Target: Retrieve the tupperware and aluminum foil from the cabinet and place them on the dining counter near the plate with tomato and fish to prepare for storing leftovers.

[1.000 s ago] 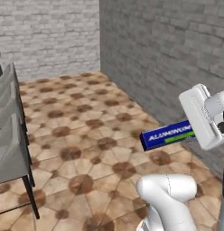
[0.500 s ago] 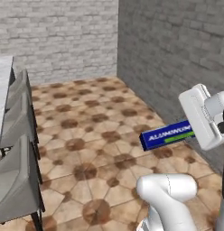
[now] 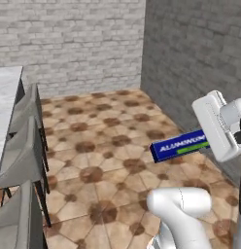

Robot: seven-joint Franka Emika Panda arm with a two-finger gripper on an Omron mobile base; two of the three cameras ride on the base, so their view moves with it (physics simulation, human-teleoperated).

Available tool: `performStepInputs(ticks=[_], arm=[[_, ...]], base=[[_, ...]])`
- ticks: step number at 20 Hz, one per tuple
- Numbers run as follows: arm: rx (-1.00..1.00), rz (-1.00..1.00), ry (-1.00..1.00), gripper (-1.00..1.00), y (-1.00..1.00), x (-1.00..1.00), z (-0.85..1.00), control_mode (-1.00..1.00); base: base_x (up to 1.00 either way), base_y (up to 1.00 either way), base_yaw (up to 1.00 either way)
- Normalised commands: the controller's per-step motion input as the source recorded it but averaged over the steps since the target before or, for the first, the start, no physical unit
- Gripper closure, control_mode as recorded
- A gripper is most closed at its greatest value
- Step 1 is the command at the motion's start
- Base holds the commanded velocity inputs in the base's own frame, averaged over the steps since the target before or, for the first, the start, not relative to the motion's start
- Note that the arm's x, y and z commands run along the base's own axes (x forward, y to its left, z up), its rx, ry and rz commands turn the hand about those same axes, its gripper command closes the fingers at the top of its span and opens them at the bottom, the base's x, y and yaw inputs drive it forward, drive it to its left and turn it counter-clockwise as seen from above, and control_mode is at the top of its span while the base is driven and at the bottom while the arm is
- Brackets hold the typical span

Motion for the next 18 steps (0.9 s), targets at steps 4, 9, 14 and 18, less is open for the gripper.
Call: performStepInputs(ticks=[4,9,14,18], arm=[[0.00,0.00,0.00,1.00,0.00,0.00,0.00,1.00],[0.00,0.00,0.00,1.00,0.00,0.00,0.00,1.00],[0.00,0.00,0.00,1.00,0.00,0.00,0.00,1.00],[0.00,0.00,0.00,1.00,0.00,0.00,0.00,1.00]], base=[[1.00,-0.25,0.07],[1.00,-0.24,0.00],[1.00,-0.02,0.00],[1.00,0.00,0.00]])
